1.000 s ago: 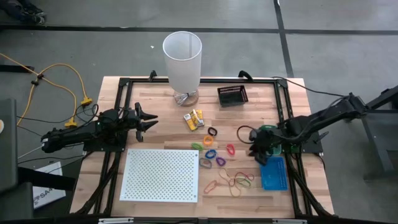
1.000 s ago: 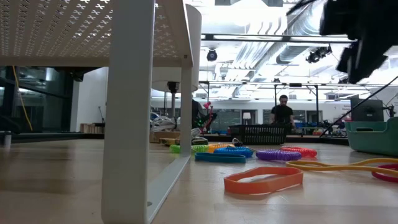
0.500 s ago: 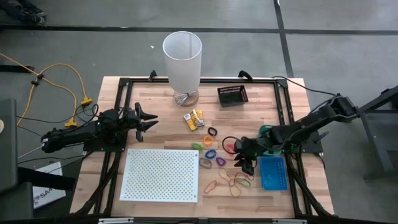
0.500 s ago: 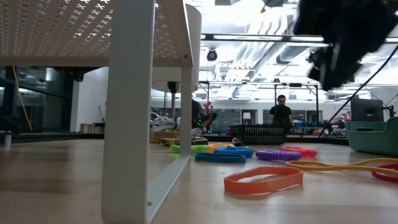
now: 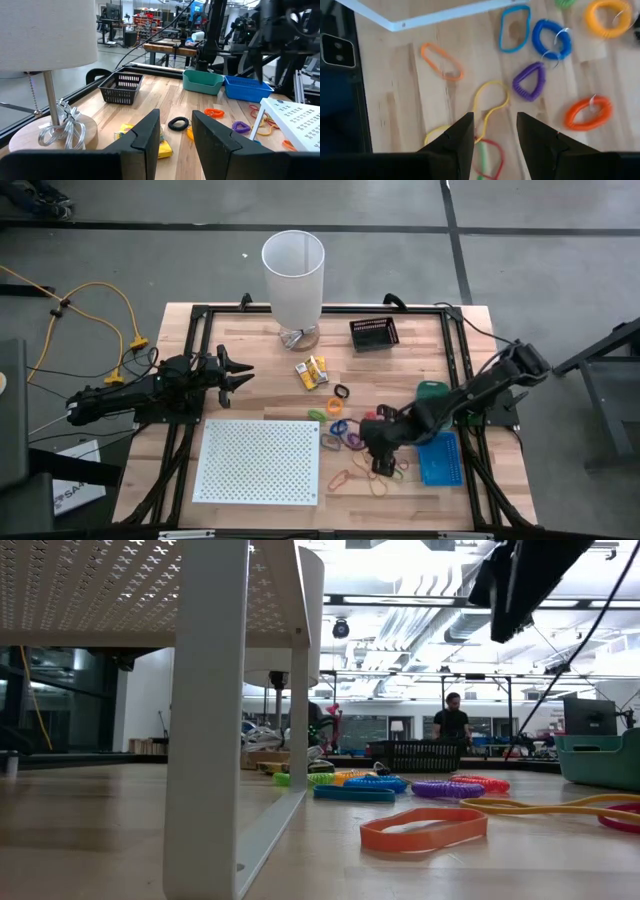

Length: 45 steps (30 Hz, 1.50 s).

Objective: Pick & Place Office Desk Supplies
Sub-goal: Put the yellow rubber band into the green bin

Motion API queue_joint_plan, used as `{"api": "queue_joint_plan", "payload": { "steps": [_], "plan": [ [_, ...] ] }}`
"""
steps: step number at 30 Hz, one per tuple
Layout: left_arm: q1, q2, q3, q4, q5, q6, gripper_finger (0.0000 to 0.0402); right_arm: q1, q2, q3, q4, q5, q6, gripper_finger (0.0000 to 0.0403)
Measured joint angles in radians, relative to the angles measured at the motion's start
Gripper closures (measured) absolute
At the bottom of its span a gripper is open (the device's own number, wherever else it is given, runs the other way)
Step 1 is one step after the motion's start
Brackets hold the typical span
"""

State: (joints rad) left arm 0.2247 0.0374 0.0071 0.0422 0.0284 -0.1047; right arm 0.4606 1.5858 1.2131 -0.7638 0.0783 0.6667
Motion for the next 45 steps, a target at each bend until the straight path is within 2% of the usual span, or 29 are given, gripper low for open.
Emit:
{"api": "queue_joint_plan", "payload": {
  "steps": [6, 12, 23, 29, 45],
  "plan": [
    [0.0, 0.0, 0.0, 0.0, 0.0, 0.0, 0.0293, 0.056, 0.125, 0.073, -0.05, -0.019, 0.127, 0.0266],
    [0.0, 0.0, 0.0, 0.0, 0.0, 0.0, 0.0293, 0.084, 0.184, 0.074, -0.085, -0.057, 0.228, 0.0266],
    [0.0, 0.0, 0.0, 0.0, 0.0, 0.0, 0.0293, 0.08, 0.197, 0.074, -0.124, 0.019, 0.282, 0.0266],
    [0.0, 0.0, 0.0, 0.0, 0.0, 0.0, 0.0293, 0.067, 0.244, 0.073, -0.124, 0.001, 0.287, 0.0266],
    [0.0, 0.0, 0.0, 0.0, 0.0, 0.0, 0.0293, 0.056, 0.298, 0.073, -0.089, -0.06, 0.44, 0.0266]
  ]
}}
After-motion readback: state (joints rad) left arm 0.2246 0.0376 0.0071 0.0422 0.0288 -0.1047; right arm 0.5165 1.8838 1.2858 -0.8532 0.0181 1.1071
